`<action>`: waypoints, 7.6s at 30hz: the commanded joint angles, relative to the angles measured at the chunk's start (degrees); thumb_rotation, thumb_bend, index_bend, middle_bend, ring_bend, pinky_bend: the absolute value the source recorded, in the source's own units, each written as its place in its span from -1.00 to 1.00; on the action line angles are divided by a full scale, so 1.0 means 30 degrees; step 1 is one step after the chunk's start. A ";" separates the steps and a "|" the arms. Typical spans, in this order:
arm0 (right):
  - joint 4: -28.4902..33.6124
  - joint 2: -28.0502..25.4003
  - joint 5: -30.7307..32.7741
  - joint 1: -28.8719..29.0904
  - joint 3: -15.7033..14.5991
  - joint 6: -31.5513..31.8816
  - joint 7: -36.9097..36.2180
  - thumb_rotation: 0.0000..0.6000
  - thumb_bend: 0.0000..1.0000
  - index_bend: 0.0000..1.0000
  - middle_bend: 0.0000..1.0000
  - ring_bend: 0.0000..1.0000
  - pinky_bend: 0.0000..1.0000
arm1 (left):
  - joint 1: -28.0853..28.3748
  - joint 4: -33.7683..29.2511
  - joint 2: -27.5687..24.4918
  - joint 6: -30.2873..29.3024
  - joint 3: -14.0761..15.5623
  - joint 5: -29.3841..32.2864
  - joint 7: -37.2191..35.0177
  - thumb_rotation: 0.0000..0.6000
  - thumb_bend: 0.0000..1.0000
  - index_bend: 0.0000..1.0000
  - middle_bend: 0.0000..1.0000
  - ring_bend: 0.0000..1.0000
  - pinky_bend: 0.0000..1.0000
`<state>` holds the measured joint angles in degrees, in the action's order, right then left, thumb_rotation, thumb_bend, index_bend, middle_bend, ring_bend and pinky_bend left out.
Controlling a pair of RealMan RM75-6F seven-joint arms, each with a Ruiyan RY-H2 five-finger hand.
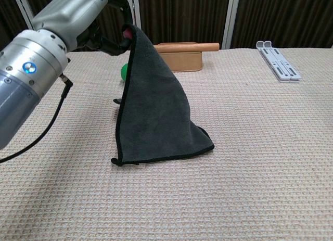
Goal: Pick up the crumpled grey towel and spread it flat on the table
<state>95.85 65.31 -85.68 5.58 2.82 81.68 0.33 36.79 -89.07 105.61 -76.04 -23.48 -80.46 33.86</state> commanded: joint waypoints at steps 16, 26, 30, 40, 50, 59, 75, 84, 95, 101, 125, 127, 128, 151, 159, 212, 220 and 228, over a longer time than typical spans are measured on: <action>0.3141 -0.0600 0.1552 0.1507 0.1010 -0.2423 -0.2514 1.00 -0.51 -1.00 -1.00 -1.00 -0.88 | 0.5696 -0.2072 0.0220 0.2519 -0.5168 0.6259 0.6762 1.00 0.08 0.30 -0.81 -1.00 -1.00; 0.5068 0.0099 0.5002 0.3555 0.2393 -0.4992 -0.1373 1.00 -0.51 -1.00 -1.00 -1.00 -0.88 | 1.1839 0.1295 0.1791 0.1846 -0.7051 0.9475 1.0103 1.00 0.08 0.31 -0.81 -1.00 -1.00; 0.4373 0.0241 0.5589 0.3873 0.2638 -0.5487 -0.1939 1.00 -0.51 -1.00 -1.00 -1.00 -0.88 | 1.2432 0.1797 0.0581 0.1603 -0.6350 0.8554 1.1057 1.00 0.08 0.32 -0.81 -1.00 -1.00; 0.2728 -0.0122 0.5307 0.3822 0.2642 -0.6087 -0.4436 1.00 -0.51 -1.00 -1.00 -1.00 -0.88 | 1.0778 -0.2982 -0.4302 0.0126 -0.6136 1.1376 1.4627 1.00 0.08 0.32 -0.81 -1.00 -1.00; 0.2589 -0.0095 0.4476 0.3643 0.2291 -0.5811 -0.5051 1.00 -0.51 -1.00 -1.00 -1.00 -0.88 | 1.0997 -0.8617 -0.8669 -0.1837 -0.6679 1.7285 1.9646 1.00 0.14 0.34 -0.78 -1.00 -1.00; 0.2592 -0.0110 0.4596 0.3633 0.2192 -0.5761 -0.4898 1.00 -0.51 -1.00 -1.00 -1.00 -0.88 | 1.2863 -0.7543 -0.6931 -0.1761 -0.5894 2.1013 1.7871 1.00 0.14 0.34 -0.77 -1.00 -1.00; 0.2104 -0.0242 0.5857 0.3675 0.2540 -0.5731 -0.4538 1.00 -0.50 -1.00 -1.00 -1.00 -0.88 | 1.7265 0.3479 0.1908 0.1019 -0.5802 1.9880 0.8490 1.00 0.14 0.34 -0.78 -1.00 -1.00; 0.2019 0.0306 0.5857 0.3786 0.2347 -0.5755 -0.4015 1.00 -0.51 -1.00 -1.00 -1.00 -0.88 | 1.7183 0.4538 0.1448 -0.0839 -0.6572 1.9141 0.7486 1.00 0.15 0.34 -0.77 -1.00 -1.00; 0.2076 0.0465 0.5728 0.3873 0.2118 -0.6010 -0.3860 1.00 -0.51 -1.00 -1.00 -1.00 -0.88 | 1.6078 0.3174 -0.0434 -0.2047 -0.6876 2.0082 0.8349 1.00 0.17 0.34 -0.76 -1.00 -1.00; 0.2272 0.0824 0.5895 0.4216 0.2195 -0.6281 -0.3405 1.00 -0.51 -1.00 -1.00 -1.00 -0.88 | 1.7024 0.3349 0.0219 -0.1621 -0.6811 2.0259 0.8171 1.00 0.17 0.34 -0.76 -1.00 -1.00; 0.3558 0.3071 0.7998 0.5504 0.2389 -0.6402 -0.0230 1.00 -0.51 -1.00 -1.00 -1.00 -0.88 | 2.1208 0.8036 0.3422 -0.1524 -0.8109 1.8212 0.4925 1.00 0.17 0.34 -0.75 -1.00 -1.00; 0.3974 0.3169 0.7938 0.5514 0.2322 -0.6268 -0.0002 1.00 -0.51 -1.00 -1.00 -1.00 -0.88 | 2.1344 0.8296 0.3487 -0.1416 -0.8252 1.8309 0.4919 1.00 0.17 0.34 -0.75 -1.00 -1.00; 0.4102 0.3202 0.7964 0.5523 0.2313 -0.6207 0.0109 1.00 -0.51 -1.00 -1.00 -1.00 -0.88 | 2.1397 0.8368 0.3526 -0.1363 -0.8326 1.8348 0.4862 1.00 0.17 0.34 -0.75 -1.00 -1.00; 0.4242 0.6453 1.1891 0.7329 0.3598 -0.4100 0.4858 1.00 -0.51 -1.00 -1.00 -1.00 -0.88 | 2.0542 0.5699 0.3097 -0.2597 -0.7964 1.7509 0.4765 1.00 0.17 0.33 -0.75 -1.00 -1.00; 0.3757 0.7495 1.2210 0.7570 0.3777 -0.3515 0.5331 1.00 -0.50 -1.00 -1.00 -1.00 -0.88 | 2.0082 0.4828 0.2816 -0.3068 -0.7835 1.7317 0.4836 1.00 0.17 0.33 -0.75 -1.00 -1.00; 0.2342 0.7348 1.3384 0.7627 0.4667 -0.4361 0.3675 1.00 -0.51 -1.00 -1.00 -1.00 -0.88 | 1.9595 0.4013 0.2330 -0.3362 -0.8063 1.6265 0.4623 1.00 0.17 0.32 -0.75 -1.00 -1.00; 0.2390 0.7194 1.3019 0.7452 0.4609 -0.4476 0.3176 1.00 -0.51 -1.00 -1.00 -1.00 -0.88 | 1.9160 0.3666 0.1437 -0.3738 -0.8043 1.6131 0.5254 1.00 0.17 0.32 -0.75 -1.00 -1.00; 0.2756 0.7235 1.2661 0.7410 0.4519 -0.4398 0.3086 1.00 -0.51 -1.00 -1.00 -1.00 -0.88 | 1.9247 0.3704 0.0761 -0.4394 -0.7438 1.5779 0.6899 1.00 0.17 0.33 -0.75 -1.00 -1.00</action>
<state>104.08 87.03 -47.66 27.82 16.36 68.47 9.61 94.30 -78.11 108.51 -88.64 -46.74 -32.46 53.12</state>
